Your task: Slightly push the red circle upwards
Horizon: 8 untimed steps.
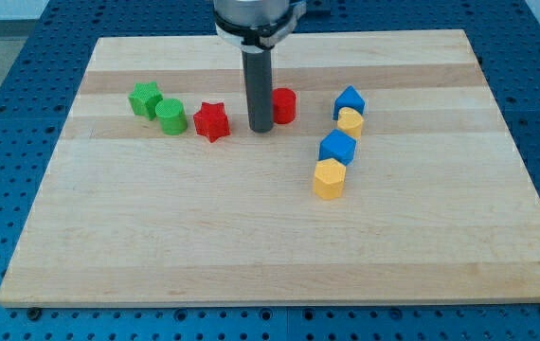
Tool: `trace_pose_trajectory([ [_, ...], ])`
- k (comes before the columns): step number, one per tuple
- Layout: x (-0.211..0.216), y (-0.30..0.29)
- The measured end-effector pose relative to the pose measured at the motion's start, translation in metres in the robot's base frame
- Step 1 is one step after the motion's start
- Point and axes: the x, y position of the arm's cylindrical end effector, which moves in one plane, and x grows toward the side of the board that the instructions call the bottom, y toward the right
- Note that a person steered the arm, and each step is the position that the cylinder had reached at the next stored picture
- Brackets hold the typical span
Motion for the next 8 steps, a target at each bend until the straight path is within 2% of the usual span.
trace_pose_trajectory([
  [1, 0.001, 0.045],
  [2, -0.009, 0.066],
  [5, -0.015, -0.005],
  [8, -0.028, -0.009],
])
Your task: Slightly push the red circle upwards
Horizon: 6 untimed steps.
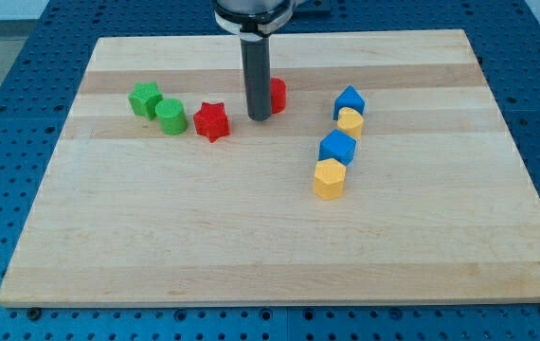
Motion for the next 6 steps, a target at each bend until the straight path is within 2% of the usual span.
trace_pose_trajectory([
  [2, 0.0, 0.0],
  [4, 0.027, -0.002],
  [5, 0.052, 0.012],
  [6, 0.054, 0.039],
])
